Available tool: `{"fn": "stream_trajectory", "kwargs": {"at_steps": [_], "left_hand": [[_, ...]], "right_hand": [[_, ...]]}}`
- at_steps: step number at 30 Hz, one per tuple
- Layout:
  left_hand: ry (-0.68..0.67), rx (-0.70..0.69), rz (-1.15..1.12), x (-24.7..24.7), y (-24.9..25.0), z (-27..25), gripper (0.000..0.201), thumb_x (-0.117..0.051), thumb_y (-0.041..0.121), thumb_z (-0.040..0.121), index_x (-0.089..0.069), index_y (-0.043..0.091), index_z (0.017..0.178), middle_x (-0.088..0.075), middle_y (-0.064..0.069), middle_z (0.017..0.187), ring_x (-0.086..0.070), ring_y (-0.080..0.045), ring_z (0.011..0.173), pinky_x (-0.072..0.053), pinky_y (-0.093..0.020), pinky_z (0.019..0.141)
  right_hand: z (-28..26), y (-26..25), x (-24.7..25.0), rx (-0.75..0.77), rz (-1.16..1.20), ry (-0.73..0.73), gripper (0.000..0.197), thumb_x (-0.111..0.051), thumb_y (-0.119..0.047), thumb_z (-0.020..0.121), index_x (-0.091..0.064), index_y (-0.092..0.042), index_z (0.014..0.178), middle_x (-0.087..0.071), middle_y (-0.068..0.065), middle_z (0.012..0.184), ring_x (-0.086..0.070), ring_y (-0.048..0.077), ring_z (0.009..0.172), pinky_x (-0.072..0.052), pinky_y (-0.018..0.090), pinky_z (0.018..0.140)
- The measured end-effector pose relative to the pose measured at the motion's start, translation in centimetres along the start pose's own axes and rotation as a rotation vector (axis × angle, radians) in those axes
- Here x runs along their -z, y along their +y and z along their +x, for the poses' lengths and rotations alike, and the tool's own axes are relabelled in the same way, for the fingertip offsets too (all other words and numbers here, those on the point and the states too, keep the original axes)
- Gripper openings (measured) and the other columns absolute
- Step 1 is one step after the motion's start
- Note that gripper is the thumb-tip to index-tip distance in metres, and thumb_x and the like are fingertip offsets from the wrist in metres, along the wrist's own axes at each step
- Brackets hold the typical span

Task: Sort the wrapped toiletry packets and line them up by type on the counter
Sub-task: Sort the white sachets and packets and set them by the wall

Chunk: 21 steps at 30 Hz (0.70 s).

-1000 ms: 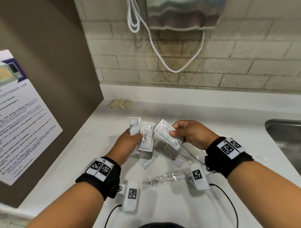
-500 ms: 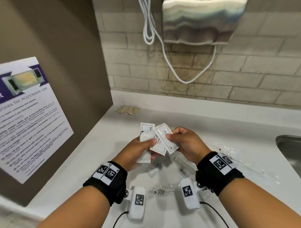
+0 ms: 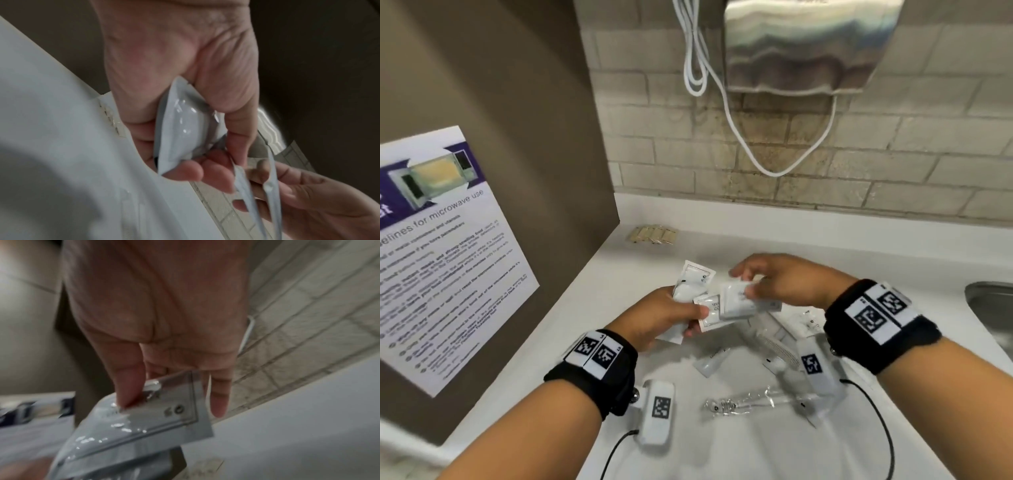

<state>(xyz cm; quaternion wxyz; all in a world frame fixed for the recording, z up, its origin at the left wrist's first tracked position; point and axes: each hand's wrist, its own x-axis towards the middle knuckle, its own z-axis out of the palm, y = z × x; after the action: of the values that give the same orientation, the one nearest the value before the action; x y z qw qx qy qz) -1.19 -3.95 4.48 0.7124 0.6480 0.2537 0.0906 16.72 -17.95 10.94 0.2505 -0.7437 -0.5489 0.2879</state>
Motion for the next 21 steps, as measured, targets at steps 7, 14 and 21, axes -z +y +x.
{"fn": "stream_trajectory", "kwargs": {"at_steps": [7,14,21], "left_hand": [[0.034,0.099,-0.309,-0.6,-1.0,1.1,0.020,-0.057,0.022,0.093,-0.067,0.007,0.101,-0.069,-0.013,0.083,-0.068,-0.025,0.068,-0.057,-0.034,0.065],[0.098,0.319,-0.587,-0.2,-1.4,1.4,0.037,-0.041,0.014,0.084,-0.061,-0.011,0.102,-0.067,-0.023,0.092,-0.067,-0.035,0.081,-0.056,-0.044,0.078],[0.225,0.101,-0.560,-2.1,-0.9,2.6,0.032,-0.047,-0.010,0.090,-0.056,-0.005,0.120,-0.065,-0.024,0.109,-0.067,-0.034,0.089,-0.056,-0.044,0.082]], "right_hand": [[1.0,1.7,-3.8,-0.151,0.221,0.123,0.027,-0.052,-0.010,0.094,-0.052,-0.027,0.115,-0.058,0.001,0.085,-0.052,0.012,0.059,-0.042,0.026,0.056],[0.6,3.9,-5.6,-0.534,0.828,0.382,0.030,-0.043,-0.020,0.099,-0.046,-0.011,0.071,-0.038,0.008,0.061,-0.035,0.019,0.047,-0.027,0.027,0.049],[0.9,2.2,-7.6,-0.448,1.022,0.247,0.036,-0.052,-0.040,0.096,-0.050,-0.011,0.074,-0.041,0.003,0.055,-0.035,0.015,0.045,-0.030,0.024,0.044]]}}
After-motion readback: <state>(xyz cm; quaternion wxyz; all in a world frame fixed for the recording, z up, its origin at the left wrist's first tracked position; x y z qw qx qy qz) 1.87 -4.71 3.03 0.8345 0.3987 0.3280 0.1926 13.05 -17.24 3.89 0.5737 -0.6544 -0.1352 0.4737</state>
